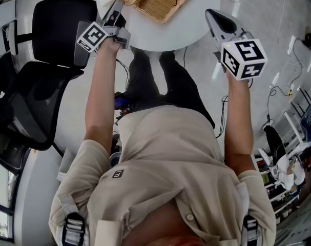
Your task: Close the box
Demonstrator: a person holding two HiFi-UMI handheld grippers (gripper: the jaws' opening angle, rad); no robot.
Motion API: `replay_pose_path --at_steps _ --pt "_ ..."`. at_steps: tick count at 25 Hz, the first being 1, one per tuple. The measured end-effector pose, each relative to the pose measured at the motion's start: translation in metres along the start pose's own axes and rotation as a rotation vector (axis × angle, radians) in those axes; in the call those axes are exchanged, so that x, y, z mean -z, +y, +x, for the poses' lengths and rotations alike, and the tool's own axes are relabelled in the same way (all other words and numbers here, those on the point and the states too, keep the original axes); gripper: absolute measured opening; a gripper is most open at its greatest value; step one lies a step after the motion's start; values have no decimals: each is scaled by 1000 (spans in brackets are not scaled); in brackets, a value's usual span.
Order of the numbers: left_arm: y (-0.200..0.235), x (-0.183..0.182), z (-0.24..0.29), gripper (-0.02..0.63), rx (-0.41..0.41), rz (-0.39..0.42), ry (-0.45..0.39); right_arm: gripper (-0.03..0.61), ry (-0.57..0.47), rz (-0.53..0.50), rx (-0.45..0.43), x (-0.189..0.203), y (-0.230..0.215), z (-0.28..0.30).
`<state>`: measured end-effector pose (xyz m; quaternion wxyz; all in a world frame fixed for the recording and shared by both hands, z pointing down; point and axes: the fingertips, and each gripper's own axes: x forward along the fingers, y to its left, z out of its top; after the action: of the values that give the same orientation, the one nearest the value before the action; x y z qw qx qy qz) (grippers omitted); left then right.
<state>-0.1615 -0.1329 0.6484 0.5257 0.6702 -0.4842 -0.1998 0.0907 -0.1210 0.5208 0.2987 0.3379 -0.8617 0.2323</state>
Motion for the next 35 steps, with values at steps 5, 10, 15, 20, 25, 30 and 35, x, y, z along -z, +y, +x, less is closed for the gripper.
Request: replay_pose_path --at_steps 5,10,15,20,25,30,35 --pt "9 3 -6 101 -78 -1 13 -8 3 2 2 0 -2 2" --pt "0 1 -1 100 -18 21 5 -8 7 1 1 0 -2 4" --pt "-2 0 -3 92 -20 56 8 -7 9 0 -2 -1 -2 7" --pt "-9 -3 -2 83 -23 99 17 -8 7 -1 0 -4 -6 4" --pt "-16 -6 -3 74 -26 134 22 -8 8 0 1 -7 -8 2" --pt "-24 -7 -5 67 -27 177 25 -8 6 -1 2 -8 -9 -1" --pt "-32 -8 -6 63 -27 235 39 -7 4 -1 4 -10 -11 -4"
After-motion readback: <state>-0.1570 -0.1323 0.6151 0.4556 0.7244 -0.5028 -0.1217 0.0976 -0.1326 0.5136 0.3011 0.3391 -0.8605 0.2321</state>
